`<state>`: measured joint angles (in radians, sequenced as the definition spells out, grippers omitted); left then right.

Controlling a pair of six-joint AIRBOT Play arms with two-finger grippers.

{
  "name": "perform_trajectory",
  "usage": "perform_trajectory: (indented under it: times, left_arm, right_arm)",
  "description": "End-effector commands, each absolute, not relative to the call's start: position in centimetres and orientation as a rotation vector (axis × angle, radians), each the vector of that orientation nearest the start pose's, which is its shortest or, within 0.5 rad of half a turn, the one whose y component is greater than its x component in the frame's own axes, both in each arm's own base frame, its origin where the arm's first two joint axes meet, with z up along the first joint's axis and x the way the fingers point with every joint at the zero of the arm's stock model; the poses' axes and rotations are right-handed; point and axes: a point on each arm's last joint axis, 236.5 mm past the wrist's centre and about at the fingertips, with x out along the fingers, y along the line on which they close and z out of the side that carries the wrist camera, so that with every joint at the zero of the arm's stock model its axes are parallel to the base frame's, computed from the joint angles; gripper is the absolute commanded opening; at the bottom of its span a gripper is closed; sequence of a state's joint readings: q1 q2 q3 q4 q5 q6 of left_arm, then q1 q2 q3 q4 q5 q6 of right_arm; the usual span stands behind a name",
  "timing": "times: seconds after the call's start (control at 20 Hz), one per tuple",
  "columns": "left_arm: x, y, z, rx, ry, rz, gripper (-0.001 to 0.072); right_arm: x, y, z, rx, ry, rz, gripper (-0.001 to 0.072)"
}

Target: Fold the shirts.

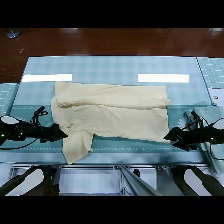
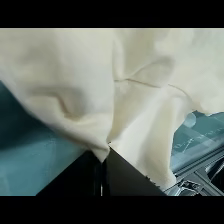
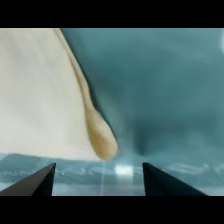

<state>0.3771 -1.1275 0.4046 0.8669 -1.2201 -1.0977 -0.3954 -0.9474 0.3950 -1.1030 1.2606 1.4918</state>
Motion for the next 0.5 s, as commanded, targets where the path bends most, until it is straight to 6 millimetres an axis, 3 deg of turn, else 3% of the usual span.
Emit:
perform_trajectory:
  times: [0.0,0.15,0.2,0.25,0.3,0.35,0.45]
  left_arm:
    - [19.3,-8.1,-10.2,-0.76,1.566,-0.352,0.0022]
    - [19.3,-8.1,-10.2,-0.761,1.566,-0.352,0.0022]
    - [19.3,-8.1,-10.2,-0.761,1.566,-0.352,0.0022]
    - [19.3,-8.1,-10.2,-0.761,1.565,-0.352,0.0022]
    - [19.4,-8.1,-10.2,-0.762,1.564,-0.352,0.0022]
    - [19.5,-8.2,-10.1,-0.77,1.56,-0.353,0.0022]
    - [20.3,-8.1,-9.6,-0.774,1.537,-0.356,0.0022]
  right_arm:
    - [19.2,5.7,-11.1,0.87,1.583,-0.02,0.062]
    - [20.7,7.4,-11.7,0.921,1.563,0.019,0.0596]
    - [21.4,7.9,-11.5,0.95,1.539,0.037,0.0526]
    - [21.9,8.3,-11.2,0.969,1.519,0.061,0.0378]
    - [22.2,8.6,-10.9,0.963,1.503,0.096,0.0135]
    - [22.6,9.0,-10.4,0.952,1.488,0.14,0.0022]
    - [23.1,9.4,-9.1,0.929,1.481,0.209,0.0022]
